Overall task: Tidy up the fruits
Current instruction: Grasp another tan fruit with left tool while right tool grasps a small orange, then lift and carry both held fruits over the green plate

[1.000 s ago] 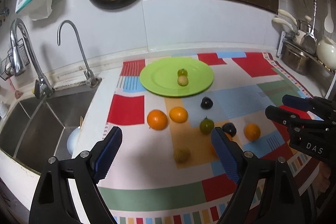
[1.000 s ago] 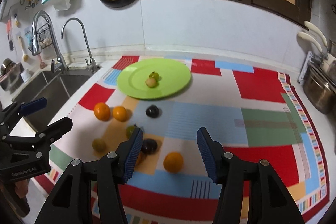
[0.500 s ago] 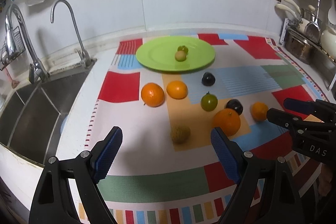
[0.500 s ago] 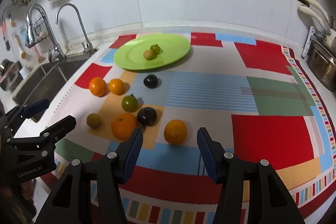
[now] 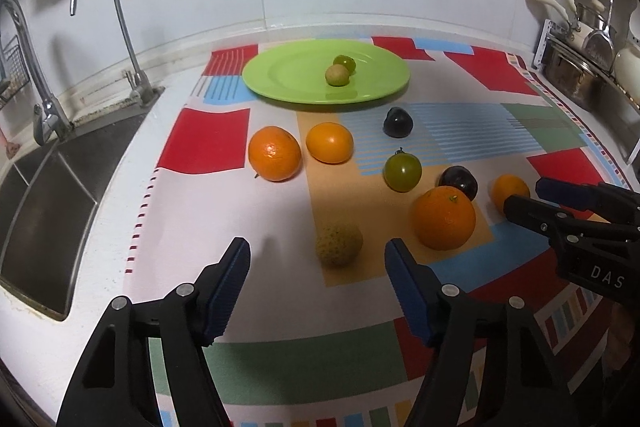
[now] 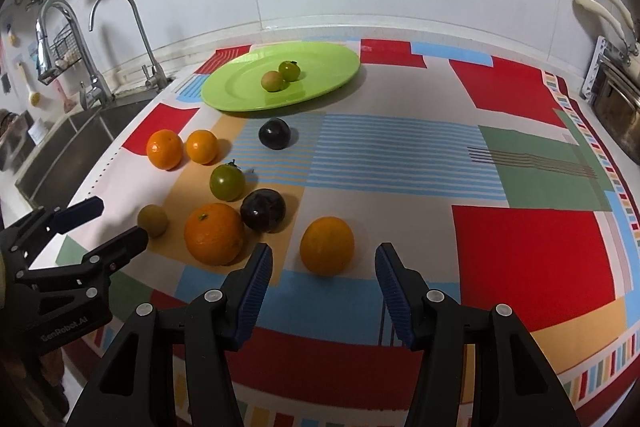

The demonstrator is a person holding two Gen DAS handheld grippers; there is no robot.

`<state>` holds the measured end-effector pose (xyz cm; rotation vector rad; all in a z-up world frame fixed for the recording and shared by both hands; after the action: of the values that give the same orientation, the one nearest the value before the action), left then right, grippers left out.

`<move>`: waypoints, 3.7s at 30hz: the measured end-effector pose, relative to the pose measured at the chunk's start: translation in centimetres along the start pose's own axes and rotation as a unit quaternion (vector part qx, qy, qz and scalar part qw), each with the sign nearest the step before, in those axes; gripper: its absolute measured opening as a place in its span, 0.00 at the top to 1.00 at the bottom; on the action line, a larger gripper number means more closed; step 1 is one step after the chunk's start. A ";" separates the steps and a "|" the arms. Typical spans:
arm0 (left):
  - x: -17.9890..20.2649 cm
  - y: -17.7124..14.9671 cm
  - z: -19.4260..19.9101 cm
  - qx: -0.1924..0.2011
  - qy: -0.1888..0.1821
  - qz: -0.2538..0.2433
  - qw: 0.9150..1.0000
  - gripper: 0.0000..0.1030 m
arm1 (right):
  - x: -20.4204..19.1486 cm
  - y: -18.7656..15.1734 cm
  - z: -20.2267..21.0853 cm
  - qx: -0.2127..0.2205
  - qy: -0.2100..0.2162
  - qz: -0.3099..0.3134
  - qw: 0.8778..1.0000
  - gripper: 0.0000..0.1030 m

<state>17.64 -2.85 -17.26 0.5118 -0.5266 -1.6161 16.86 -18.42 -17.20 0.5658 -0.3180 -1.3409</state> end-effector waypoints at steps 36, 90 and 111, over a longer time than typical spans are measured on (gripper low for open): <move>0.8 -0.1 -1.2 -0.018 -0.041 0.007 0.999 0.73 | -0.1 0.1 -1.2 -0.002 0.006 -0.005 1.000 0.69; -1.6 15.2 2.8 0.101 -0.017 -0.037 0.994 0.73 | -4.4 16.7 2.6 0.109 0.082 0.059 0.989 0.69; -2.9 21.0 -6.6 0.036 -0.034 -0.032 0.998 0.73 | -3.0 23.0 -7.2 0.049 0.095 0.051 0.993 0.69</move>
<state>38.46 -2.33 -9.68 0.5325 -0.6262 -1.6854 38.90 -11.26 -10.07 0.7443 -0.2548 -1.1669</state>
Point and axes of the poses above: each gripper's, at about its wrist camera, not at the fingertips, and z roughly against the way its jaws point, x to its right, y to its top, the point moved 9 cm from there along -z, roughly the way its jaws point, and after that the axes turned 4 degrees about -x, right-handed, at the moved point
